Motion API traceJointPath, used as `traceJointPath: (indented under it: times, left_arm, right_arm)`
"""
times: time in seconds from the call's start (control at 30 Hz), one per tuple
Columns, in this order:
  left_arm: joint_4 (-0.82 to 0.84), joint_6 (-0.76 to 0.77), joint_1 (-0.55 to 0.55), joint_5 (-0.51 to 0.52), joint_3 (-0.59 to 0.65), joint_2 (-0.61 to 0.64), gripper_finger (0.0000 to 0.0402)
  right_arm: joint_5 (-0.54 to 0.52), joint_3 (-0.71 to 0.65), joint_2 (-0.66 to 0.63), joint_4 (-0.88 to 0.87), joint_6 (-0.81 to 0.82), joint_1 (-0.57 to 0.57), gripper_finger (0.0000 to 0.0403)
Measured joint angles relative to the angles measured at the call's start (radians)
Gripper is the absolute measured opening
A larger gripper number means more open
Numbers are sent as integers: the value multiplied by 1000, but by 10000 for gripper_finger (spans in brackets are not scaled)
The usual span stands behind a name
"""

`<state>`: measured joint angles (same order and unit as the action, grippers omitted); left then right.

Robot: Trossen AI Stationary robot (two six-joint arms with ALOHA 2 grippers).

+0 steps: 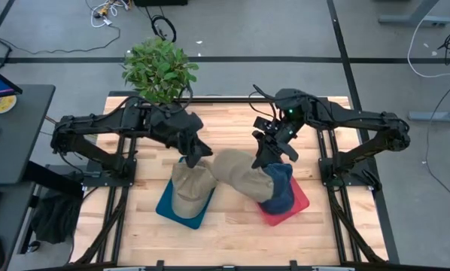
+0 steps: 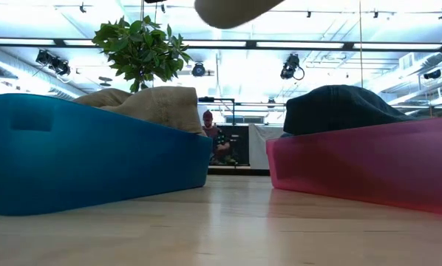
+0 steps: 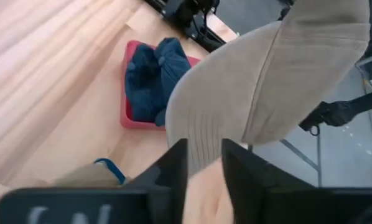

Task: Pick & Place hat
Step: Put the brown cap into the blue bin

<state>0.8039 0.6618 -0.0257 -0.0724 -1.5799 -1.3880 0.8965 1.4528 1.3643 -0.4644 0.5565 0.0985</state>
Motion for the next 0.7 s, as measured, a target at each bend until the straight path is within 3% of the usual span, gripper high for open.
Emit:
traceJointPath:
  times: [0.37,0.53,0.7]
  left_arm:
    - [-2,6,13,-40,0,-28,248]
    - [-32,8,16,-103,0,-69,272]
    - [-161,0,14,-245,0,-94,268]
  right_arm:
    - [-21,0,0,77,-12,-19,0]
    - [-26,0,0,142,-15,-19,0]
    - [-23,0,0,150,-21,-18,0]
